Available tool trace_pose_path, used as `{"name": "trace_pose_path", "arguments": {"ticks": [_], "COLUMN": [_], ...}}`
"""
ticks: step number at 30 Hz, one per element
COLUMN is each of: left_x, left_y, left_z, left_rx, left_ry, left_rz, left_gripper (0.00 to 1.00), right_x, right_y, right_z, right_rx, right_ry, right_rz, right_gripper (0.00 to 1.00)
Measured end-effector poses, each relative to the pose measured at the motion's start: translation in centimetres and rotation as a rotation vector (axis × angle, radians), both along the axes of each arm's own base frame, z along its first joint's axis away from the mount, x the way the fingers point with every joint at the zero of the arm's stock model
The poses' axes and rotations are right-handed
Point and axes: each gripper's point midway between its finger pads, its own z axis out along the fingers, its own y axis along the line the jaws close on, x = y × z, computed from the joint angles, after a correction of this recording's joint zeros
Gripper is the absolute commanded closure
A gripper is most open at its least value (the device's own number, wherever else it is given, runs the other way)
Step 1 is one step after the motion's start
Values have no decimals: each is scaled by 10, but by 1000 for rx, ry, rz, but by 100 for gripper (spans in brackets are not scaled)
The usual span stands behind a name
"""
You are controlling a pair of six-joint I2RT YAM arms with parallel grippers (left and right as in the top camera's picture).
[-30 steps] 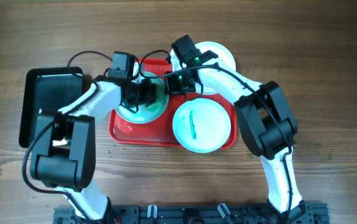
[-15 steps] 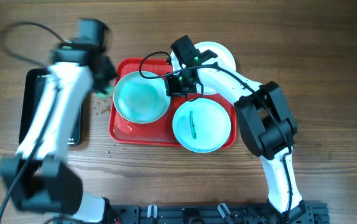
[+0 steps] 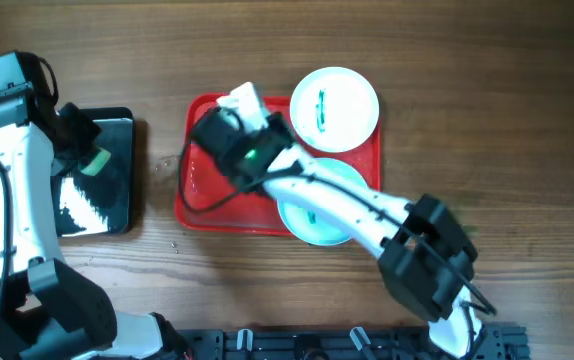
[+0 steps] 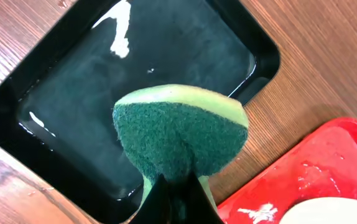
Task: Clean dirty plates on tray and stack at the side
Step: 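Lift the cleaned plate with the right gripper and set it right of the tray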
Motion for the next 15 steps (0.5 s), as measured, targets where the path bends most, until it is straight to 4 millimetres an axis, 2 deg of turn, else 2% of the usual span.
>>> {"name": "trace_pose_path", "arguments": {"ticks": [3,4,9,12,15], "left_x": [2,4,6,7,8], "left_y": [-1,-1,-2,-2,-3], "left_z": [-2,-2,-1,-1,-1], "left_rx": [-5,-6,-16,-16,-22], "left_ry": [-8,-16,-27,-30,-34], "left_rz": [-2,-4,-8,-8,-9], "left_gripper": [96,96,96,96,96], "right_x": [-5,-9,-12,-11,-11], "right_y": [3,5,5,6,7], "right_z": [19,33,68,78,78], "right_rx": [-71,-113,-191,-213,-244], "right_ry": [-111,-196,-379,-420,-407], "right_rz": [-9,-27,-77,-87,-70], "right_gripper": [96,96,96,96,96]}}
